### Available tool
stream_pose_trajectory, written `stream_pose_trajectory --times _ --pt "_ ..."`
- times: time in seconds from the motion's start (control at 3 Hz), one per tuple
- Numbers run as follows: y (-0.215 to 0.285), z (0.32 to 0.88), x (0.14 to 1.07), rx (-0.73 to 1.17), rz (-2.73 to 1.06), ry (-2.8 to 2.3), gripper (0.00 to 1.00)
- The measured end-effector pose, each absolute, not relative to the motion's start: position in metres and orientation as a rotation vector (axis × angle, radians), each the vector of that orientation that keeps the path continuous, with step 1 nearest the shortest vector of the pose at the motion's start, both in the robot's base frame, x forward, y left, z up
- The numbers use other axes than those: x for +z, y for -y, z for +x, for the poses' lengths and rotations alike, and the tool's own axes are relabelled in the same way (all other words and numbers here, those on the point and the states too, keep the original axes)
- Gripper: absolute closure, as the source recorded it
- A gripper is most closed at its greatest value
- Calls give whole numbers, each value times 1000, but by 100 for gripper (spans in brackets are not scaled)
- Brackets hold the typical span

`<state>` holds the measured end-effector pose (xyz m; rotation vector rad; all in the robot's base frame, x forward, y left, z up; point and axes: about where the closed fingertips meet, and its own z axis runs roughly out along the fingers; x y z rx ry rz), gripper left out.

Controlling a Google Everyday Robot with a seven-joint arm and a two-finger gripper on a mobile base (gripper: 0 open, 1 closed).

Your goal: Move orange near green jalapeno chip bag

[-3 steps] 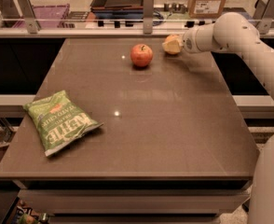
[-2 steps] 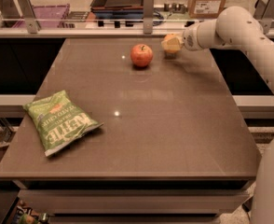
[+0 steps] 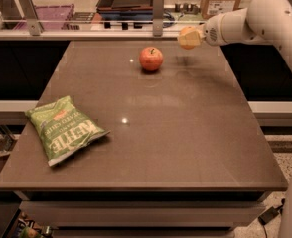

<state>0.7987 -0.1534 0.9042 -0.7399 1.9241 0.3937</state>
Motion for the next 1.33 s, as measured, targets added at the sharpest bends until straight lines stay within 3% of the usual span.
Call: stream_pose_trajectory --times 1.33 --pt "114 695 940 443 -928 -1828 100"
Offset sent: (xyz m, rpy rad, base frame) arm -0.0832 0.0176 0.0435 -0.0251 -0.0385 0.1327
